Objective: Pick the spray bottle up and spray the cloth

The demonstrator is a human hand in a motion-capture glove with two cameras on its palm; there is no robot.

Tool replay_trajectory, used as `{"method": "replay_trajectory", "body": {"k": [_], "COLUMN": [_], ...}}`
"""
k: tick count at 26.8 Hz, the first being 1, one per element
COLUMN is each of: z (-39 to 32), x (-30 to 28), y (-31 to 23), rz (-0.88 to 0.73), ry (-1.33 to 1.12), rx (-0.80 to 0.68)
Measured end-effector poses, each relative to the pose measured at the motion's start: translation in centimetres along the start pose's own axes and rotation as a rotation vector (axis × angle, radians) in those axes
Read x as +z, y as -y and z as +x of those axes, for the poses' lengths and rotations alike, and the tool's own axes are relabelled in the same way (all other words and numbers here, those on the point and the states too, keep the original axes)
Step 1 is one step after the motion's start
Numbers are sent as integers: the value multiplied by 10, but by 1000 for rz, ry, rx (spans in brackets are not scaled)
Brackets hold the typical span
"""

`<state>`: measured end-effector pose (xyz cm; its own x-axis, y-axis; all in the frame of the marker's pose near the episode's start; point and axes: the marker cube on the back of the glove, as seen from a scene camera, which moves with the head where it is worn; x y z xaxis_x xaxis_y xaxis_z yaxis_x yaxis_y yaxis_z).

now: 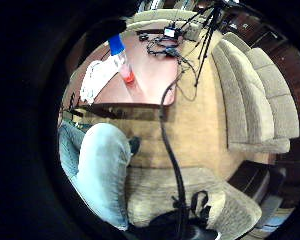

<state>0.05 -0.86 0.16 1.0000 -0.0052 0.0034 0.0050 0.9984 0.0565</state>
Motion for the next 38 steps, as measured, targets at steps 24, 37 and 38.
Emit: {"method": "replay_trajectory", "body": {"k": [24, 37, 38], "z": [-4, 0, 1], "x": [27, 81, 87], "y": [50, 129, 134], "rz": [-6, -16, -4], "ry": [139, 660, 694], "rx": [4, 102, 118]}}
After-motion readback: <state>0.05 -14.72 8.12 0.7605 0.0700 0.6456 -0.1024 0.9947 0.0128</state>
